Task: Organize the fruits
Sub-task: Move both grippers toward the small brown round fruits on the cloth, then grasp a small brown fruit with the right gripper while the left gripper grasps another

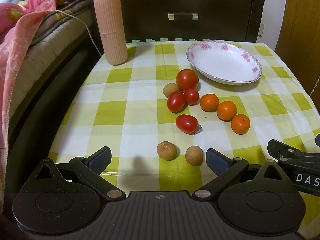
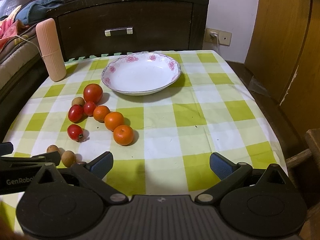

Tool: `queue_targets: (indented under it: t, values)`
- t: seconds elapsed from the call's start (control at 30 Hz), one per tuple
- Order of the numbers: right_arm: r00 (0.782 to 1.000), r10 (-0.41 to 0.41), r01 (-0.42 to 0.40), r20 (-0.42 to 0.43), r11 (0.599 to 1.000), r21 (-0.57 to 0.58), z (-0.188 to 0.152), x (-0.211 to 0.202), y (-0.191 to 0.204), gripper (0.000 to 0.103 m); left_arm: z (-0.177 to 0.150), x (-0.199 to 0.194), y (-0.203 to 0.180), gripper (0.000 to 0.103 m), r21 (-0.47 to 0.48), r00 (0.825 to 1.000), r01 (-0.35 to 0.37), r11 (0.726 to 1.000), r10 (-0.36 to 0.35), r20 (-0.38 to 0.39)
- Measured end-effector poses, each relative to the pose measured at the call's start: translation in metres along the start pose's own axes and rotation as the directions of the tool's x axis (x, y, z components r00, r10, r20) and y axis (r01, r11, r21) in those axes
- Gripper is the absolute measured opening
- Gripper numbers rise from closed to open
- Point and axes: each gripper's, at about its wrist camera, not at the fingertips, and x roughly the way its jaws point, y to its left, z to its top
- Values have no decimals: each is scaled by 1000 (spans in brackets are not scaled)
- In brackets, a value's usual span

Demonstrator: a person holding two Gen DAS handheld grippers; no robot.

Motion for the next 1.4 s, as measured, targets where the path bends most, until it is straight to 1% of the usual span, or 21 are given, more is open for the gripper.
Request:
queue_targets:
  t: [0.5,0.67,1.03,1.3,1.4]
  values:
    - [1000,16,-16,-11,1000,-4,0,2,4,100,0,-1,3,101,-3,1000,-10,1000,10,-6]
    - [999,29,-29,-15,1000,-8,0,2,7,98,0,-2,5,101,-7,1000,-19,1000,19,-9]
    - [998,59,-60,-18,998,-27,1,3,17,97,0,-4,13,101,-13,999,-36,999,36,-14]
    - [994,107,-109,-31,990,-87,-1,4,29,96,4,-5,24,101,-30,998,-63,998,63,-16]
    - [990,136,-139,-35,982,-125,-2,5,35,90,7,-5,31,101,-49,997,-76,996,75,-15]
